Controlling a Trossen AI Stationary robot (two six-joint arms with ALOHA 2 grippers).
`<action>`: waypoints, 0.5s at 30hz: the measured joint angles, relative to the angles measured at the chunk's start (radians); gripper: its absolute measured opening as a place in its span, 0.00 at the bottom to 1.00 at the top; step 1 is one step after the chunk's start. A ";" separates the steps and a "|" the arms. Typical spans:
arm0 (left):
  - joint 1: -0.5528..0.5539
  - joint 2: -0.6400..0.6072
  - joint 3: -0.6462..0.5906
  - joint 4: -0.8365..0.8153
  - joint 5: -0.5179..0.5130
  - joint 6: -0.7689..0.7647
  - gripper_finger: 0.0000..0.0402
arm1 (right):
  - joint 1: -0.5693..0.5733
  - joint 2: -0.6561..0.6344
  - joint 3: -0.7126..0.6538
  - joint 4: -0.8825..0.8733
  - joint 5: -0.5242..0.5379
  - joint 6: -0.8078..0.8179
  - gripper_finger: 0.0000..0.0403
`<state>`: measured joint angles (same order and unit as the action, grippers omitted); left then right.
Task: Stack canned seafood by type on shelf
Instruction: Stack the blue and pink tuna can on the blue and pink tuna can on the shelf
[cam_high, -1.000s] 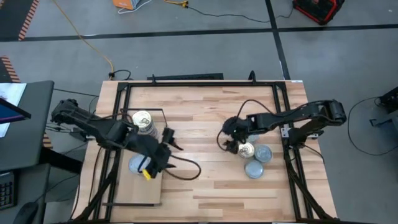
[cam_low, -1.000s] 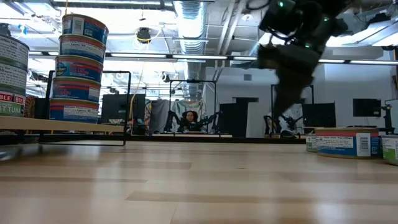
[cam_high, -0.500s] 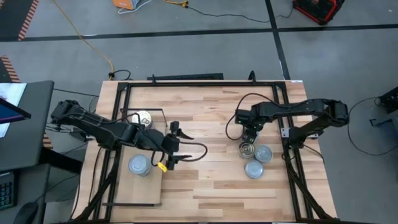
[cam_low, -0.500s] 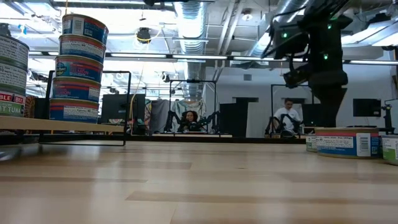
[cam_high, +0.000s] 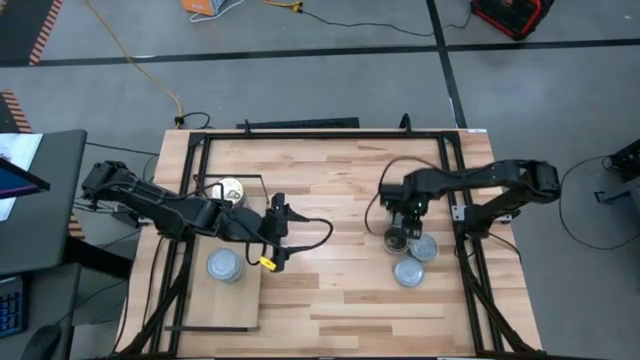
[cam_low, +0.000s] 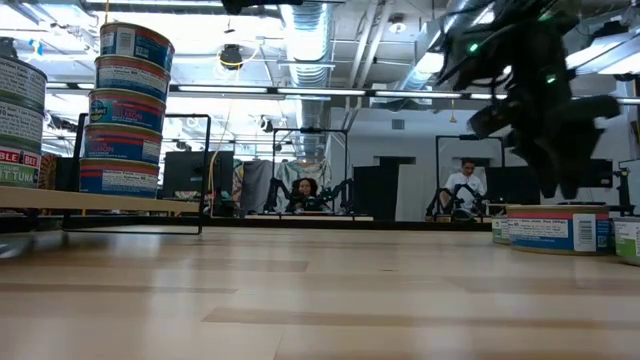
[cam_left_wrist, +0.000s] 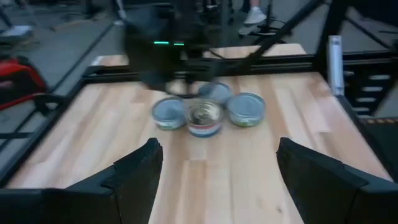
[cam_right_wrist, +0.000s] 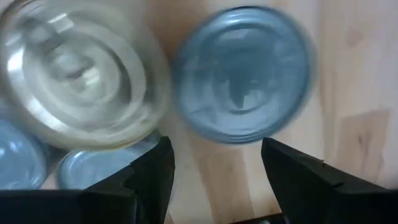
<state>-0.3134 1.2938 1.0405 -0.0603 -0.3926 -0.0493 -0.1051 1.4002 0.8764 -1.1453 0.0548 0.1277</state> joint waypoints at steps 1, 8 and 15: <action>0.000 0.000 0.000 0.003 -0.013 0.000 0.76 | 0.032 0.000 0.000 -0.002 0.007 0.004 0.67; 0.000 0.000 0.000 0.032 -0.036 0.000 0.76 | 0.189 0.010 0.000 0.009 0.081 0.056 0.67; 0.000 0.000 0.000 0.036 -0.038 -0.045 0.76 | 0.268 0.128 0.016 0.138 0.091 0.021 0.67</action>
<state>-0.3130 1.2938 1.0405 -0.0245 -0.4310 -0.0947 0.1632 1.5285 0.8929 -1.0071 0.1460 0.1489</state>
